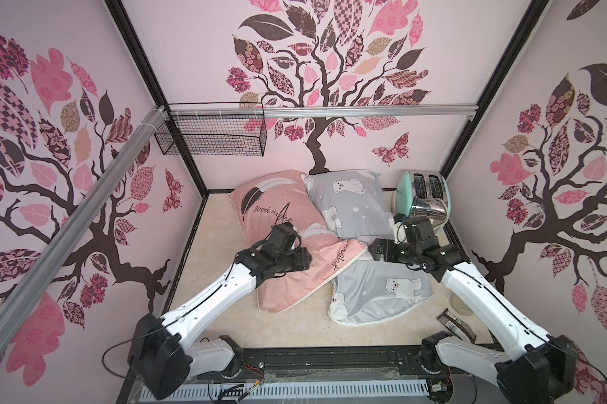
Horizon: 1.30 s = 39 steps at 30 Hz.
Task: Zip up pillowcases
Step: Adjust the pillowcase at the center of the board, then pick up the pillowcase from the center of the board.
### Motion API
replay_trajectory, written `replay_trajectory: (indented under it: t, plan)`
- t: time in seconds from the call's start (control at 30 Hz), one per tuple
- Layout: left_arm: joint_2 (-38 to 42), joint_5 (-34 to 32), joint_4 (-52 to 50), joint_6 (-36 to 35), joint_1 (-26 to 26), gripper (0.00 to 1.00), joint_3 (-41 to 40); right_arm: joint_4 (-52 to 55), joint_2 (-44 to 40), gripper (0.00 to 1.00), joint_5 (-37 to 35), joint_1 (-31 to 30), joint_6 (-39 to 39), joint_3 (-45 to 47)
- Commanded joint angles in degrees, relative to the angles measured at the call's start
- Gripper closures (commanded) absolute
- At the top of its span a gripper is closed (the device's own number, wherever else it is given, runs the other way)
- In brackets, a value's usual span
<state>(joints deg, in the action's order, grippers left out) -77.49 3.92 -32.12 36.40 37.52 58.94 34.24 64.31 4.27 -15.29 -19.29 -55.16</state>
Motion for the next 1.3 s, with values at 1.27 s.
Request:
replay_trajectory:
  t: [1.27]
  plan:
    - [-32.29, -11.38, 5.66, -4.75, -0.54, 0.37, 17.6, 6.52, -6.74, 0.01, 6.97, 3.86, -2.46, 8.81]
